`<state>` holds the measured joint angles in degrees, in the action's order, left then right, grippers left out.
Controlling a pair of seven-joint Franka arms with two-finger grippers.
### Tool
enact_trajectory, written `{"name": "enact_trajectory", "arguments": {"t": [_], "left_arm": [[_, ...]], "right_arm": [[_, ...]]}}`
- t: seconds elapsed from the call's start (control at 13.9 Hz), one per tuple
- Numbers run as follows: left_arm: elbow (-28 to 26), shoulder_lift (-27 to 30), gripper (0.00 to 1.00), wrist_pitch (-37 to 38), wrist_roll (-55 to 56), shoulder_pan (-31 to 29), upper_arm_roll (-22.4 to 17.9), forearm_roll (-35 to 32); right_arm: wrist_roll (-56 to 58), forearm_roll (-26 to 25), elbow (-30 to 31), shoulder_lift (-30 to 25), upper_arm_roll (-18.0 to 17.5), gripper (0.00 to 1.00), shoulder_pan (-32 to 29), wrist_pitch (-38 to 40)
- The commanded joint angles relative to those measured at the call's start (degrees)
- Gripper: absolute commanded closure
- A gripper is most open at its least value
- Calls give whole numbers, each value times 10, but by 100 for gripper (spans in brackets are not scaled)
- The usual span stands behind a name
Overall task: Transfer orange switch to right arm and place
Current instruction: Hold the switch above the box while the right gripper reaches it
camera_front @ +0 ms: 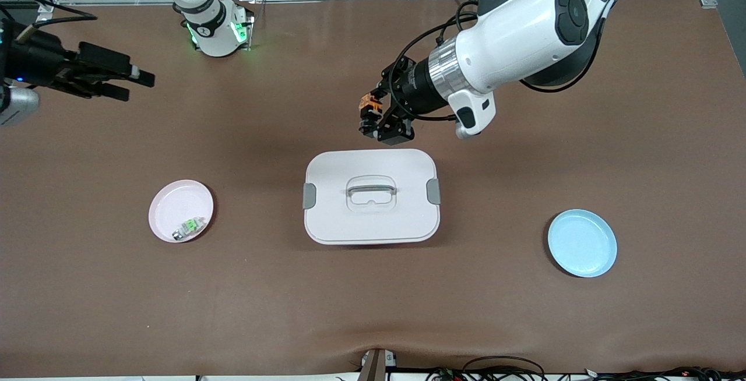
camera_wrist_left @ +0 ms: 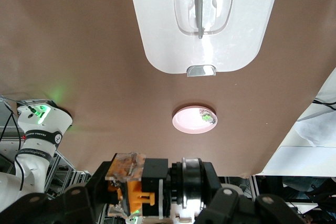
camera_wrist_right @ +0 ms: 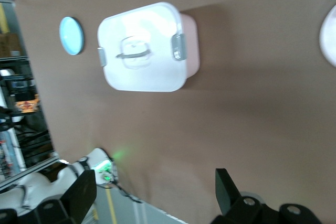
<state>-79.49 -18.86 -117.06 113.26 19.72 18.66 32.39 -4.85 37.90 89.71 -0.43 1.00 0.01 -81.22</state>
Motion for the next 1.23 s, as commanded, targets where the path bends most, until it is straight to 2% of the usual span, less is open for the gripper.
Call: {"name": "enact_trajectory", "arguments": {"t": [0.0,0.29,0.5,0.86,1.15], "left_arm": [[1,2,86,-6,9,1,0,-12],[1,2,86,-6,9,1,0,-18],[1,3,86,-6,9,1,0,-19],[0,3,86,-6,4,-1,-1,-19],[0,4,86,-6,3,-1,-1,-19]], "right_arm": [[-19,58,93,-58,-1,0,25,-68],[-70,103,139,-73,-1,0,105,-194],[-141,104,140,-65,-1,0,194,-314],[-169,104,137,-29,-1,0,270,-414],[-235,104,130,6,0,0,330,-504]]}}
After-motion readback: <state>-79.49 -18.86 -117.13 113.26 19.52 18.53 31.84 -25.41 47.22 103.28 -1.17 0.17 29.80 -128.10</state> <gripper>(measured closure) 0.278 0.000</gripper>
